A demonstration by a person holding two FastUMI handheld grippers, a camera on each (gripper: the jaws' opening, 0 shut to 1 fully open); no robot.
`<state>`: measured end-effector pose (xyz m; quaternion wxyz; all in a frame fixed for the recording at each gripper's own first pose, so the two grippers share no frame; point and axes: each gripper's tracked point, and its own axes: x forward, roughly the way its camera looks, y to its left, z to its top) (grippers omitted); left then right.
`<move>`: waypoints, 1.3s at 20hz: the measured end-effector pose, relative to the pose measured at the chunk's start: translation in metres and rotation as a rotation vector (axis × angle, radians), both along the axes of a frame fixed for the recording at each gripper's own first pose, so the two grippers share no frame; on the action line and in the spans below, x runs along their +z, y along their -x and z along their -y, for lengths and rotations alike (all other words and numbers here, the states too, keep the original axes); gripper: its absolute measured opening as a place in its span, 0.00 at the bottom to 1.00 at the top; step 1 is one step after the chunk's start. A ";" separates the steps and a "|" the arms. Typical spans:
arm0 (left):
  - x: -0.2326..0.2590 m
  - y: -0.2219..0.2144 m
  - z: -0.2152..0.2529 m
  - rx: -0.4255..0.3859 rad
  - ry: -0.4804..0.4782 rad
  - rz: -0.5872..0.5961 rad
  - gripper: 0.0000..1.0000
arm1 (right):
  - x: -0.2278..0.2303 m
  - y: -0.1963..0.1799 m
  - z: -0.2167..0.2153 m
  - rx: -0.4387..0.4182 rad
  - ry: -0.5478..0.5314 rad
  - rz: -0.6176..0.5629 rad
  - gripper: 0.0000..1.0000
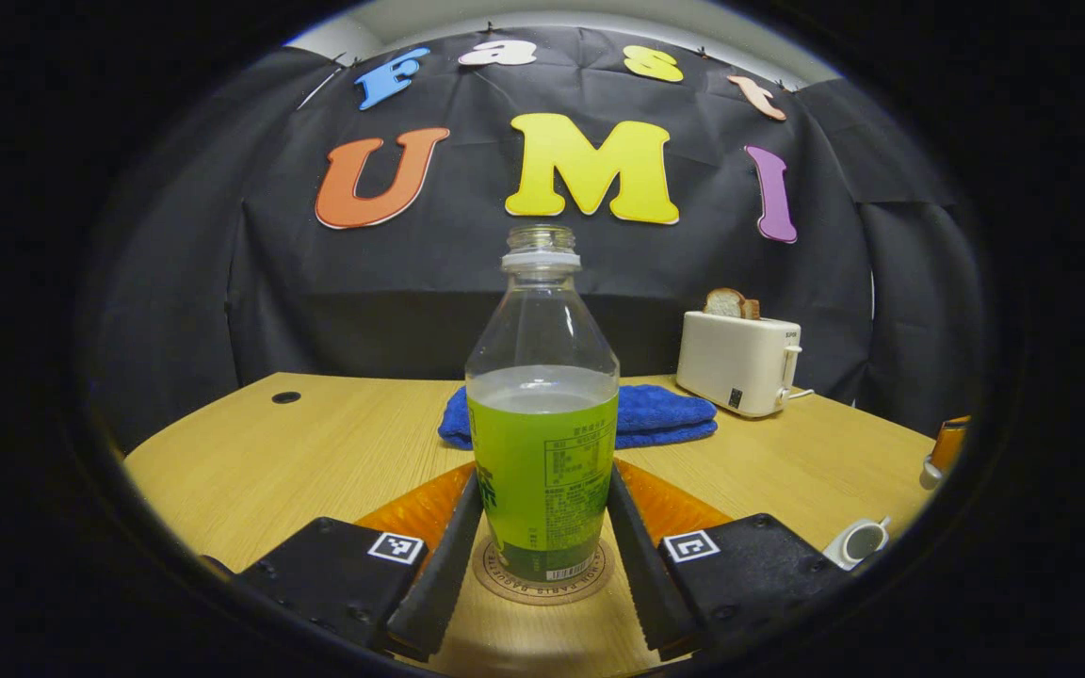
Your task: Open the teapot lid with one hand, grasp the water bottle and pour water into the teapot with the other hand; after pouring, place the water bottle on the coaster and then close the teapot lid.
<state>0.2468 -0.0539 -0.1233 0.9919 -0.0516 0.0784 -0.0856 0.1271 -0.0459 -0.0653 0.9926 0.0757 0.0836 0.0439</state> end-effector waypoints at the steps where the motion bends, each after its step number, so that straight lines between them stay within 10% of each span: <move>1: -0.002 0.001 0.001 -0.002 -0.004 -0.010 0.78 | 0.003 0.000 -0.002 0.002 0.003 0.004 0.00; 7: 0.014 0.019 -0.012 0.006 0.013 0.032 1.00 | 0.012 -0.010 -0.029 0.039 0.017 0.011 0.00; 26: 0.035 0.124 -0.093 0.124 0.084 0.100 1.00 | -0.017 -0.037 -0.076 0.111 0.009 -0.007 0.00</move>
